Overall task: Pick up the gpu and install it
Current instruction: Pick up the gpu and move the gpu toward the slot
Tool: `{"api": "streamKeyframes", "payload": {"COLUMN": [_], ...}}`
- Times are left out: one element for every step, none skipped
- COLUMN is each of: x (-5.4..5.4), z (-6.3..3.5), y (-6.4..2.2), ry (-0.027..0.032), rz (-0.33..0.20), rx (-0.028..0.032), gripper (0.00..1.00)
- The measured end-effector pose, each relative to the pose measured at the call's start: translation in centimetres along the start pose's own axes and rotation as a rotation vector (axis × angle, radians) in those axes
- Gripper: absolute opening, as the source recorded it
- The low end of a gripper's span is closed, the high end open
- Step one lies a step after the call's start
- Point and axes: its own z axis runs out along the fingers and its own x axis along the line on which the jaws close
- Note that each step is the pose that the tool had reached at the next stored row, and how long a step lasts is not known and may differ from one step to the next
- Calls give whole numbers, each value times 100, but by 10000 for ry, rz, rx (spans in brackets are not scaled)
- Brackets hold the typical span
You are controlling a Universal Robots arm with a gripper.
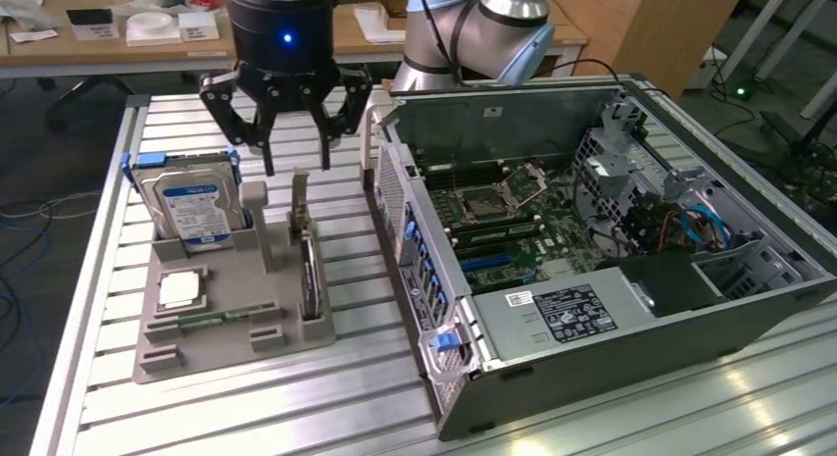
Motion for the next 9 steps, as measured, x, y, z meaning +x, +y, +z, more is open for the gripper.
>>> {"api": "streamKeyframes", "payload": {"x": [0,-1,-1,0,-1,-2,-2,-2,-2], "z": [10,27,45,62,80,98,117,135,152], "y": [-8,-11,-12,-13,-14,-17,-20,-24,-28], "ry": [-1,0,1,5,8,12,16,17,18], "rz": [0,0,1,2,1,0,0,0,1], "rx": [-1,-1,-1,-1,-1,-1,0,0,0], "gripper": [59,59,59,59,59,59,59,59,59]}}
